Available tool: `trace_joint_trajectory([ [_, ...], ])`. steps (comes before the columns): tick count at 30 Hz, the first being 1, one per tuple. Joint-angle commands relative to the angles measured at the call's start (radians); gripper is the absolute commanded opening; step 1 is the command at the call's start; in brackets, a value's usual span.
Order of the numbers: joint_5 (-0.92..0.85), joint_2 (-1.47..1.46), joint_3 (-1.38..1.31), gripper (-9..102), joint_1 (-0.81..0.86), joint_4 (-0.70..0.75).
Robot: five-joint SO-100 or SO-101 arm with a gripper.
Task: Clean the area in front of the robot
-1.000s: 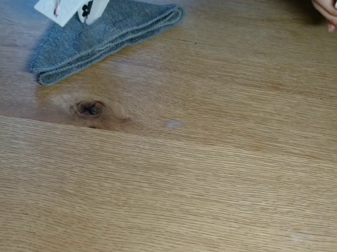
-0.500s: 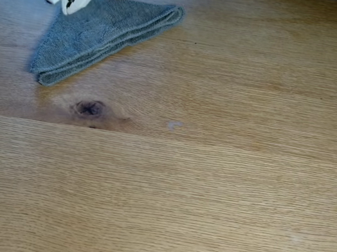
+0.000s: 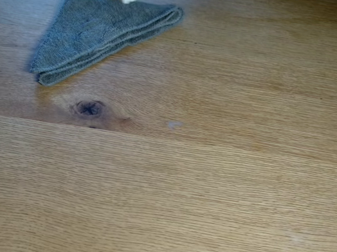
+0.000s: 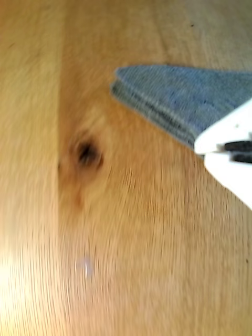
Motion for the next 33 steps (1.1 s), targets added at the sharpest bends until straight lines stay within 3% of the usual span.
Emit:
trace_joint_trajectory([
  [1, 0.02, 0.121, -0.094, 0, -0.074, 0.048],
  [7, 0.032, 0.109, -0.094, 0, -0.071, 0.017],
  [14, -0.012, -0.078, -0.094, 1, 0.202, -0.123],
  [24, -0.064, -0.36, -0.094, 42, 0.514, -0.235],
  [28, -0.103, -0.494, -0.094, 51, 0.554, -0.282],
  [33, -0.144, -0.661, -0.094, 52, 0.569, -0.382],
])
